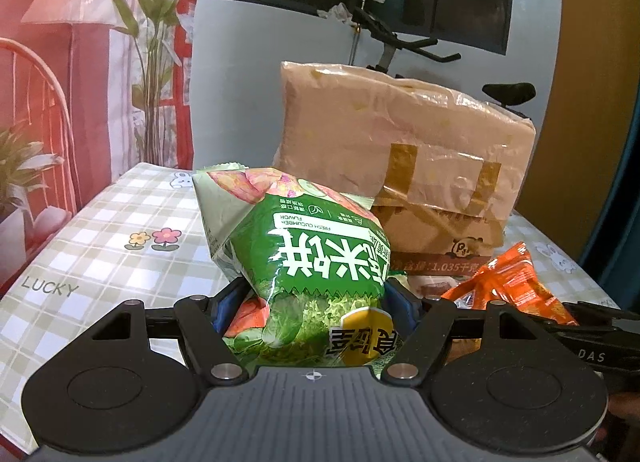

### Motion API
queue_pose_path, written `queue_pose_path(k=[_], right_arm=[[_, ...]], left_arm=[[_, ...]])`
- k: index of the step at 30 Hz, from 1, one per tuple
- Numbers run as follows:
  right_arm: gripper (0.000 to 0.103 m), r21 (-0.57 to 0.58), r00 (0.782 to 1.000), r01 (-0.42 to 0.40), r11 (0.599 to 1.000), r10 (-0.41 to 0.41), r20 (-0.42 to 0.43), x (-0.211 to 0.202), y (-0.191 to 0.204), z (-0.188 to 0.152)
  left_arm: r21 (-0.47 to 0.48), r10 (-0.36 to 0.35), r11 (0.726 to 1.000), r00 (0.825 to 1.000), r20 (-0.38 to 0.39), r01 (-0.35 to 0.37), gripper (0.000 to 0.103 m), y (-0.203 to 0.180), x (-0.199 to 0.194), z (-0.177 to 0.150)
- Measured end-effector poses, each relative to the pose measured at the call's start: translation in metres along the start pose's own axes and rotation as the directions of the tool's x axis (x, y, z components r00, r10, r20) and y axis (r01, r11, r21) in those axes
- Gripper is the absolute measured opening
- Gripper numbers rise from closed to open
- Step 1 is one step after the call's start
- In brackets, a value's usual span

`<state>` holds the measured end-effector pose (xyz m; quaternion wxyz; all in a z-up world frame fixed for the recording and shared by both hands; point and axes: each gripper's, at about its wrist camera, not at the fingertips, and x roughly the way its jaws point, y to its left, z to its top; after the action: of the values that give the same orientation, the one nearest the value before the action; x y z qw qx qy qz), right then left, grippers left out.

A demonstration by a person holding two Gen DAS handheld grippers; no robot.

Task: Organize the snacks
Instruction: 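Carry both bags over the lined box and open both tools to drop them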

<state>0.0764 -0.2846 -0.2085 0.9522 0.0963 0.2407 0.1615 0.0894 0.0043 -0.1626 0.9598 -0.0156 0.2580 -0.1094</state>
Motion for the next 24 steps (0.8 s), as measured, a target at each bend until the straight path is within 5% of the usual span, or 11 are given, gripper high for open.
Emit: queue_pose_path(k=[12, 24], right_arm=[[0.063, 0.007, 0.998, -0.005, 1.000, 0.004, 0.061, -0.026, 0.001, 0.010], [0.063, -0.015, 0.973, -0.003, 1.000, 0.007, 0.232, -0.065, 0.003, 0.059]], left_arm=[[0.014, 0.004, 1.000, 0.998, 0.069, -0.005, 0.075, 0.003, -0.025, 0.016], [0.130, -0.032, 0.992, 0.978, 0.204, 0.005, 0.075, -0.006, -0.050, 0.090]])
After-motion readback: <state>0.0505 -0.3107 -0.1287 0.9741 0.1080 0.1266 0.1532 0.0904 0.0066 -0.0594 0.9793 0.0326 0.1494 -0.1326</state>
